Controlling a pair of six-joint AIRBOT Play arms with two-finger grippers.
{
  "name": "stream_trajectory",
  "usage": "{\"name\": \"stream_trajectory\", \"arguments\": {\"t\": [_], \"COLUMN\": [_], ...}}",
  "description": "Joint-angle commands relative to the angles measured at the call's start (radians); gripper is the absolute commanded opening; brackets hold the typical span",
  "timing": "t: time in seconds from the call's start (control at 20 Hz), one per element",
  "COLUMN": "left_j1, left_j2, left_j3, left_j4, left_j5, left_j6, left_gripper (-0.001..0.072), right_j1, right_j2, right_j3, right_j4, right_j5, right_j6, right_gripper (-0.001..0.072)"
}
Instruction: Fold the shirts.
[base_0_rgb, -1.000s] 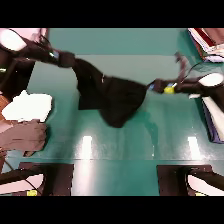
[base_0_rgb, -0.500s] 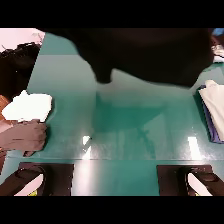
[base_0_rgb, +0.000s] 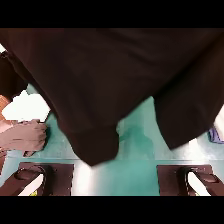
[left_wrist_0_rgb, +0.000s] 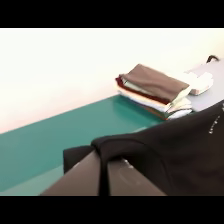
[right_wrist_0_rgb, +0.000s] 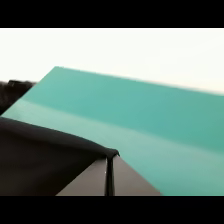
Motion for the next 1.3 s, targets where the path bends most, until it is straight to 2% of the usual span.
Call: {"name": "stream_trajectory", "arguments": {"t": [0.0,0.25,0.4,0.5,0.7,0.75,0.8,0.85,0.9,0.95,1.1,1.25], "left_j1": [0.001,0.001,0.001,0.001,0.001,0.001,0.001,0.001,0.001,0.001,0.001,0.001], "left_j2": [-0.062,-0.281,-0.452,-0.567,-0.665,-0.663,-0.663,-0.663,-0.663,-0.661,-0.616,-0.53], "left_j3": [-0.097,-0.409,-0.55,-0.558,-0.558,-0.553,-0.539,-0.515,-0.478,-0.442,-0.425,-0.555], "left_j4": [0.113,0.207,0.244,0.277,0.281,0.283,0.284,0.296,0.325,0.369,0.541,0.517], "left_j5": [-0.062,-0.064,0.078,0.174,0.302,0.297,0.274,0.226,0.15,0.067,-0.113,-0.141], "left_j6": [-0.011,-0.035,-0.034,-0.035,-0.037,-0.045,-0.045,-0.049,-0.051,-0.051,-0.079,-0.135], "left_gripper": [0.0021,0.0021,0.0022,0.0022,0.0024,0.0089,0.0386,0.0566,0.0523,0.0483,0.0483,0.0482], "right_j1": [0.037,0.182,0.214,0.225,0.225,0.225,0.225,0.224,0.217,0.209,0.16,0.102], "right_j2": [-0.118,-0.404,-0.577,-0.673,-0.806,-0.82,-0.828,-0.827,-0.82,-0.806,-0.706,-0.551], "right_j3": [0.005,-0.191,-0.289,-0.292,-0.183,-0.15,-0.113,-0.083,-0.05,-0.024,-0.047,-0.209], "right_j4": [-0.004,-0.055,-0.054,-0.054,-0.045,-0.045,-0.045,-0.045,-0.045,-0.047,-0.085,-0.089], "right_j5": [0.109,0.09,-0.063,-0.152,-0.149,-0.136,-0.121,-0.113,-0.089,-0.054,0.017,0.038], "right_j6": [0.077,0.084,0.082,0.081,0.081,0.081,0.081,0.081,0.082,0.082,0.081,0.065], "right_gripper": [0.0013,0.0014,0.0013,0.0014,0.0016,0.0017,0.0041,0.0222,0.0349,0.0348,0.0346,0.0346]}}
